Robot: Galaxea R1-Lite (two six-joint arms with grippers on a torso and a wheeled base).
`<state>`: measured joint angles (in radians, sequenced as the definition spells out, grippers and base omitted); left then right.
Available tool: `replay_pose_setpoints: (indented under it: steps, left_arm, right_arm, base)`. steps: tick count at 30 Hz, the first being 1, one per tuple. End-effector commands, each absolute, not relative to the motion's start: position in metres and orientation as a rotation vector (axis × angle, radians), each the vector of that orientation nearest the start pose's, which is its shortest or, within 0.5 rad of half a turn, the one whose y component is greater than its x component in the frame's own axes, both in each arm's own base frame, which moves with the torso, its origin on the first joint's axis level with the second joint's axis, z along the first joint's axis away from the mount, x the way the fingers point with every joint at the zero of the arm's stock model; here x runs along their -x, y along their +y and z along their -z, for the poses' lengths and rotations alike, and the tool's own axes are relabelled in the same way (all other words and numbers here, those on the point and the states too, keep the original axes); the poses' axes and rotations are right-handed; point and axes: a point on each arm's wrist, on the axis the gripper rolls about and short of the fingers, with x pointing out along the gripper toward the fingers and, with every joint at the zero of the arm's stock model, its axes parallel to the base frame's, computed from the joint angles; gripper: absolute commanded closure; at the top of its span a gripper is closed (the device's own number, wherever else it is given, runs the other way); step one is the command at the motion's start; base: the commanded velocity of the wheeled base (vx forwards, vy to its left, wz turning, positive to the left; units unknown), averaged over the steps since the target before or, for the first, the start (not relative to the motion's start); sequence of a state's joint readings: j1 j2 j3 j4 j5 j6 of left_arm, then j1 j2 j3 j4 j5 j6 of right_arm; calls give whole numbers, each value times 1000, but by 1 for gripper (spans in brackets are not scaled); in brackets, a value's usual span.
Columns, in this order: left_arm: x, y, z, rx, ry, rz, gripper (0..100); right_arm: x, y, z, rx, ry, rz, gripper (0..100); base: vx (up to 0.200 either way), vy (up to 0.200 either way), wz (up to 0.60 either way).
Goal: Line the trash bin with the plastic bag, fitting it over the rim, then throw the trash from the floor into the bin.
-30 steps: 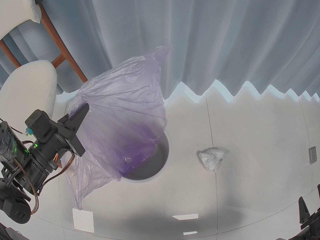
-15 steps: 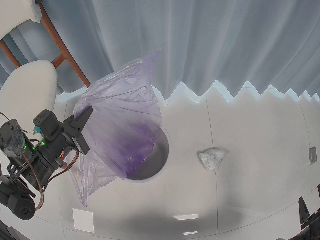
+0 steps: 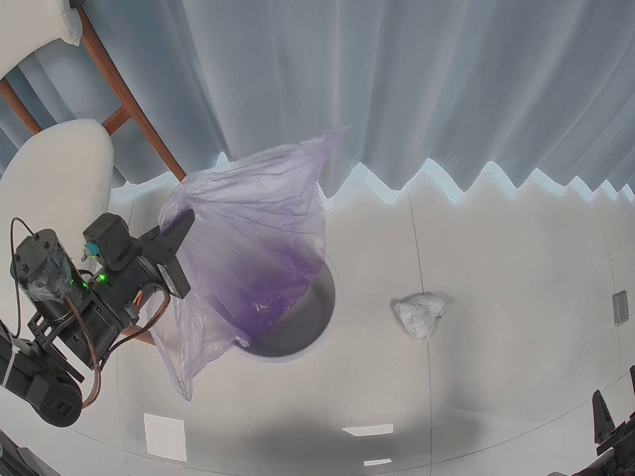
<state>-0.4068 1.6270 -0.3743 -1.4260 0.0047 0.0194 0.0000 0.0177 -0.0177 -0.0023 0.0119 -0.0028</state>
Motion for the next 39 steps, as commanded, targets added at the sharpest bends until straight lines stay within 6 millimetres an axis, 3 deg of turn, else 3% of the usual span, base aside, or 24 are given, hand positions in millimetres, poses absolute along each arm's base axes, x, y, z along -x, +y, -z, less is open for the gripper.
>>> replay_pose_setpoints:
  steps: [1,17,29,39]
  left_arm:
    - [-225,-98,-173,15,-166,405,100]
    - [-233,-99,-175,14,-180,419,100]
    - [-240,-102,-195,34,-266,394,100]
    - [-233,-98,-183,25,-233,418,100]
  right_arm:
    - [23,0,-76,3,-3,-12,0]
    - [23,0,-76,3,-3,-12,0]
    - [23,0,-76,3,-3,-12,0]
    - [23,0,-76,0,2,-17,0]
  base:
    - [0,0,0]
    - [0,0,0]
    - [0,0,0]
    - [0,0,0]
